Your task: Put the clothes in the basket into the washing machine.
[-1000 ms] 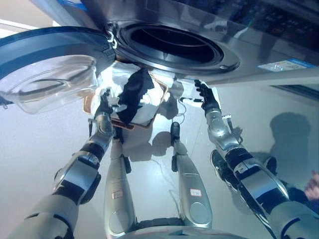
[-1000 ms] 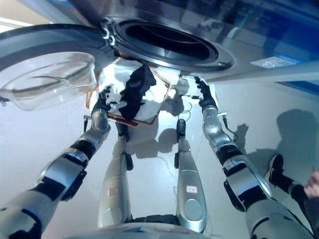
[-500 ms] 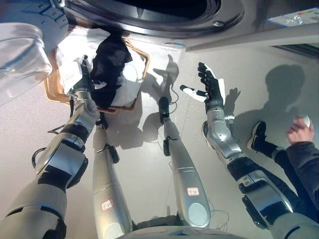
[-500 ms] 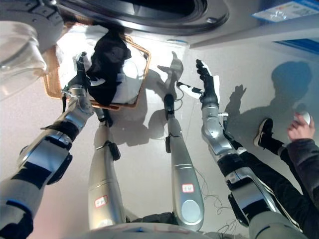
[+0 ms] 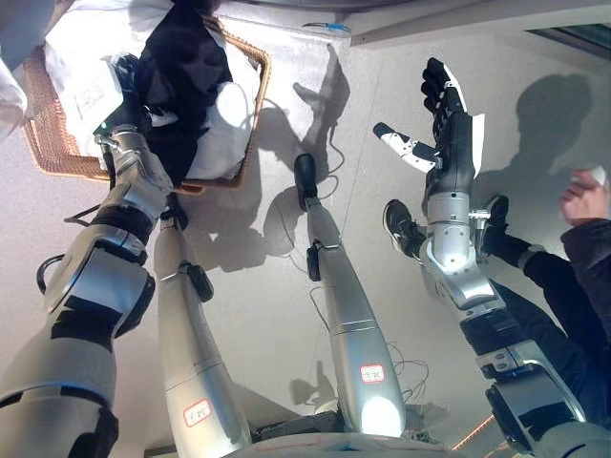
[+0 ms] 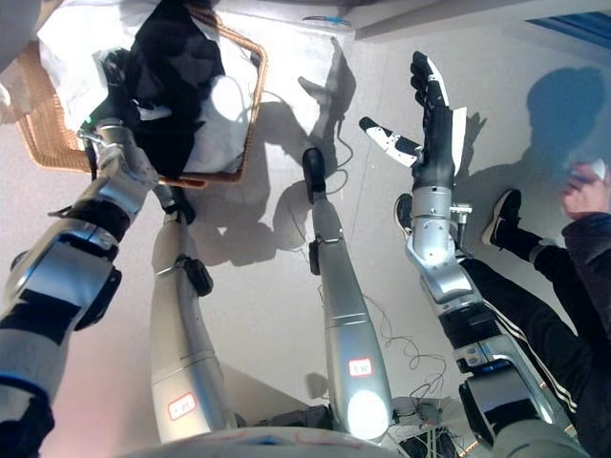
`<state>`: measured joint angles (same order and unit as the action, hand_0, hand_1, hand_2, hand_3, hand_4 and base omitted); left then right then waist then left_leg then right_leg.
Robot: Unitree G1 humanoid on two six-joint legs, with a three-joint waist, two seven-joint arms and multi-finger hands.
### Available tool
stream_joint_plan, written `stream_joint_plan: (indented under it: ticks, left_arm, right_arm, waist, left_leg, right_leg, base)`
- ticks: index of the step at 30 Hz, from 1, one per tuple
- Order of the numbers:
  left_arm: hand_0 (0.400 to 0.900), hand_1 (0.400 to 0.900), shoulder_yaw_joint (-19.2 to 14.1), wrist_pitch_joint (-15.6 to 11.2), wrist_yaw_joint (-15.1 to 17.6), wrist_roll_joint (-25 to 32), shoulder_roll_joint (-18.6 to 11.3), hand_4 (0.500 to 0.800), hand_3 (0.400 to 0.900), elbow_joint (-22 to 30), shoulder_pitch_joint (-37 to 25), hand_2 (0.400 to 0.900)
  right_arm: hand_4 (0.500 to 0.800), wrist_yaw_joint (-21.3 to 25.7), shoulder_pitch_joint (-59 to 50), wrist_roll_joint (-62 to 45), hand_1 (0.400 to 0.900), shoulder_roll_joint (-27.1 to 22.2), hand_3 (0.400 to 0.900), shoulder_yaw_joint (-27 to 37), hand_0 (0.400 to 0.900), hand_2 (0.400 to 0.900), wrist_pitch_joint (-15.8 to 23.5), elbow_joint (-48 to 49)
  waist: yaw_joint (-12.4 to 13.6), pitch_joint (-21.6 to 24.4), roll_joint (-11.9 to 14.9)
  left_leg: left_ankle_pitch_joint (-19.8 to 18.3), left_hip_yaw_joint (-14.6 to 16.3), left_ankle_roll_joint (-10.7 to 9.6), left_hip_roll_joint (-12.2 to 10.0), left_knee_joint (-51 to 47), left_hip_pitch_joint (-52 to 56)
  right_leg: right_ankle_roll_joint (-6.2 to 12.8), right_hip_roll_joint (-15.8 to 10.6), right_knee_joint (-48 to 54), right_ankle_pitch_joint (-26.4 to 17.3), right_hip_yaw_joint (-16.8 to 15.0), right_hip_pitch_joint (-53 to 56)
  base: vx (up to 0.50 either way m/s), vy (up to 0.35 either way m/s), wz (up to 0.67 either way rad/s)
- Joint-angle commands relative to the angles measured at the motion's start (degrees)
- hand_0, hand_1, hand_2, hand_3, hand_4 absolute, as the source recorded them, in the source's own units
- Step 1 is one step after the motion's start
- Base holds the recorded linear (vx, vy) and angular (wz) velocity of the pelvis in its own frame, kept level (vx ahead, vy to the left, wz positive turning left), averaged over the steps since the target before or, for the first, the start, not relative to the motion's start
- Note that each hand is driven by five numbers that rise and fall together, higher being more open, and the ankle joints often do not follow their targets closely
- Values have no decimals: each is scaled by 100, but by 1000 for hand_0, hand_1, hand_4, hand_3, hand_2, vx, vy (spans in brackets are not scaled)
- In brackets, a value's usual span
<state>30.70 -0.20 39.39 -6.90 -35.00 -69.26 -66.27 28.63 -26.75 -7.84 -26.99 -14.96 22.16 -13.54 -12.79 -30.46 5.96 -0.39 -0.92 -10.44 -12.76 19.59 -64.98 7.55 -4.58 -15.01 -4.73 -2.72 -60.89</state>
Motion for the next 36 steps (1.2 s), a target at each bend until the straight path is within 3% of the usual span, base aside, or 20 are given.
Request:
stream_joint_plan:
  ticks: [1, 5, 6, 14, 20, 24, 25, 26, 27, 29, 30, 33, 36]
  left_arm:
    - [400, 400, -65, -201, 47, -48, 330, 500, 400, -172, 230, 400]
    - [400, 400, -124, -269, -13, 36, 530, 500, 400, -82, 474, 400]
    - [400, 400, -165, -313, -84, 61, 712, 500, 400, 11, 675, 400]
    - [400, 400, -579, -641, -458, 700, 1234, 500, 400, 314, 1577, 400]
    - [400, 400, -823, -890, -759, 1361, 1357, 500, 400, 596, 1862, 400]
    - [400, 400, -1168, -1097, -1160, 2477, 1442, 500, 400, 768, 1901, 400]
    - [400, 400, -1370, -1273, -1477, 3295, 1508, 500, 400, 886, 1886, 400]
    - [400, 400, -1370, -1274, -1479, 3296, 1506, 500, 400, 884, 1883, 400]
    - [400, 400, -1648, -1429, -1854, 4413, 1558, 500, 400, 1011, 1775, 400]
    - [400, 400, -1720, -1453, -1958, 4658, 1545, 500, 400, 1071, 1700, 400]
    - [400, 400, -1917, -1494, -2246, 5444, 1481, 500, 400, 1172, 1489, 400]
    - [400, 400, -2037, -1466, -2300, 5787, 1372, 500, 400, 1094, 1251, 400]
    - [400, 400, -2080, -1431, -2443, 6333, 1263, 500, 400, 1058, 629, 400]
  right_arm:
    - [800, 242, 516, 107, 900, -101, 900, 91, 900, 900, 456, 463]
    - [800, 169, 510, 81, 900, -72, 900, -3, 900, 900, 414, 314]
    - [800, 112, 475, 57, 900, -28, 900, -77, 900, 900, 347, 100]
    - [800, -101, 253, -156, 900, 285, 900, -336, 900, 900, 32, -1263]
    - [800, -314, 28, -358, 900, 400, 900, -454, 900, 900, -140, -1888]
    - [800, -461, -64, -534, 900, 428, 900, -421, 900, 900, -243, -2191]
    - [800, -548, -88, -623, 900, 440, 900, -401, 900, 900, -323, -2356]
    - [800, -548, -92, -624, 900, 441, 900, -401, 900, 900, -323, -2357]
    - [800, -621, -152, -750, 900, 498, 900, -413, 900, 900, -398, -2516]
    - [800, -658, -210, -807, 900, 525, 900, -447, 900, 900, -433, -2575]
    - [800, -768, -241, -867, 900, 564, 900, -535, 900, 900, -477, -2577]
    - [800, -841, -225, -936, 900, 579, 900, -572, 900, 900, -524, -2575]
    - [800, -936, -41, -944, 900, 570, 900, -594, 900, 900, -586, -2437]
  waist:
    - [-67, 575, -48]
    - [-23, 596, -135]
    - [35, 590, -209]
    - [342, 379, -431]
    - [423, 356, -549]
    - [415, 408, -629]
    - [385, 441, -671]
    - [388, 453, -674]
    - [347, 497, -697]
    - [332, 519, -706]
    - [274, 545, -700]
    - [235, 564, -696]
    - [125, 633, -737]
  left_leg:
    - [755, -720, -69, -189, 156, -95]
    - [810, -641, -100, -215, -5, 168]
    - [864, -579, -122, -212, -169, 468]
    - [1196, -183, -175, -160, -1141, 2127]
    - [1275, 46, -173, -197, -1428, 2892]
    - [1257, 175, -162, -206, -1552, 3266]
    - [1206, 220, -151, -208, -1565, 3425]
    - [1224, 220, -151, -212, -1571, 3405]
    - [1151, 260, -139, -211, -1563, 3540]
    - [1155, 281, -140, -224, -1564, 3552]
    - [1094, 319, -141, -227, -1551, 3619]
    - [1080, 365, -150, -240, -1558, 3644]
    - [1101, 395, -174, -233, -1654, 3653]
  right_leg:
    - [455, -304, -717, -62, 77, -326]
    - [434, -301, -687, -47, 47, -171]
    - [415, -288, -646, -33, 5, 28]
    - [360, -267, -295, 24, -153, 1262]
    - [343, -270, -82, 38, -219, 1868]
    - [368, -267, 70, 20, -289, 2175]
    - [377, -273, 53, 44, -339, 2274]
    - [376, -268, 74, 17, -340, 2260]
    - [386, -270, 75, 52, -380, 2354]
    - [398, -266, 100, 12, -403, 2340]
    - [422, -260, 126, 36, -435, 2390]
    - [436, -263, 160, 31, -448, 2405]
    - [473, -302, 283, -6, -430, 2435]
  base:
    - [0, 0, 0]
    - [0, 0, 0]
    - [31, -24, -1]
    - [46, -21, -7]
    - [35, -1, -12]
    - [41, 0, -10]
    - [42, 12, -8]
    - [62, 26, -15]
    - [31, 15, -10]
    - [32, 25, -16]
    - [34, 25, -20]
    - [21, -1, -3]
    - [63, -11, 6]
